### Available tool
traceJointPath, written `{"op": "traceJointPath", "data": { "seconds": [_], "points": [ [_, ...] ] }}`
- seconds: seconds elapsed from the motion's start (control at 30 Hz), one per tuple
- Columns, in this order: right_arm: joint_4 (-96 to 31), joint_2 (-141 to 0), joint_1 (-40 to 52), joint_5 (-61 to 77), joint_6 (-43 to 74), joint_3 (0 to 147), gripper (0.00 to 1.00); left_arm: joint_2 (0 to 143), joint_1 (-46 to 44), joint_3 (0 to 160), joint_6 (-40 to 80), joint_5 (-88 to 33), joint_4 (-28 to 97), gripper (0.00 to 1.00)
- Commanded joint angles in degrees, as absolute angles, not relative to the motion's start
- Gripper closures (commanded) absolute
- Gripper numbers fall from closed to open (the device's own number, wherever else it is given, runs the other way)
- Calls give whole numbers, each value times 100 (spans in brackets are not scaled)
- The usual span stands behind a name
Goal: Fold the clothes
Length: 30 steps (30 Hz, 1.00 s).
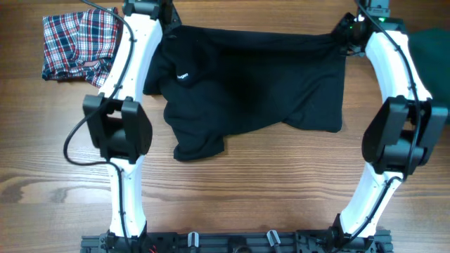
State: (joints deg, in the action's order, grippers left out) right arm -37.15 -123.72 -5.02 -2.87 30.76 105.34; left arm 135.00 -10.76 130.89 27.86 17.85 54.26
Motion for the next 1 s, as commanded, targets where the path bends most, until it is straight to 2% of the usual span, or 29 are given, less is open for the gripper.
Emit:
{"op": "traceJointPath", "data": {
  "seconds": [0.0, 0.1, 0.13, 0.2, 0.27, 0.3, 0.33, 0.37, 0.43, 0.47, 0.57, 0.73, 0.8, 0.87, 0.97],
  "points": [
    [-3341, -12623, -434, -650, 2998, 10525, 96, 13839, -1000, 13200, 2416, 1837, 4849, 96],
    [-3076, -12827, -429, -666, 3000, 10525, 96, 14149, -1000, 13200, 2416, 1769, 4322, 94],
    [-3057, -12884, -429, -670, 2998, 10525, 96, 14232, -1000, 13200, 2416, 1745, 4206, 86],
    [-3011, -13008, -429, -829, 2926, 10525, 92, 14453, -1000, 13200, 2416, 1734, 3972, 80],
    [-2943, -13120, -429, -878, 2753, 10525, 82, 14610, -993, 13200, 2377, 1737, 3782, 73],
    [-2917, -13163, -429, -904, 2696, 10525, 61, 14685, -993, 13200, 2279, 1734, 3651, 59],
    [-2930, -13170, -429, -904, 2674, 10525, 36, 14702, -996, 13200, 2255, 1737, 3612, 42],
    [-2939, -13170, -429, -902, 2574, 10525, 2, 14702, -996, 13200, 2176, 1737, 3614, 41],
    [-2875, -13141, -429, -913, 2174, 10556, 0, 14645, -1017, 13203, 1940, 1739, 3588, 37],
    [-2888, -13109, -429, -950, 2040, 10593, 0, 14573, -1024, 13203, 1774, 1739, 3540, 30],
    [-3138, -12905, -447, -1103, 1929, 10728, 0, 14291, -1063, 13203, 1643, 1737, 3660, 28],
    [-4956, -11887, -445, -720, 1970, 11002, 0, 12945, -1393, 13203, 1717, 1597, 5424, 23],
    [-5988, -11480, -445, -73, 1968, 11002, 0, 12438, -1599, 13203, 1887, 851, 6689, 23],
    [-6681, -11327, -445, 163, 1966, 11002, 0, 12254, -1782, 13203, 2217, 620, 7706, 24],
    [-7542, -11303, -445, 158, 1824, 10814, 0, 12344, -2032, 13030, 2515, 532, 9417, 39]
  ]
}}
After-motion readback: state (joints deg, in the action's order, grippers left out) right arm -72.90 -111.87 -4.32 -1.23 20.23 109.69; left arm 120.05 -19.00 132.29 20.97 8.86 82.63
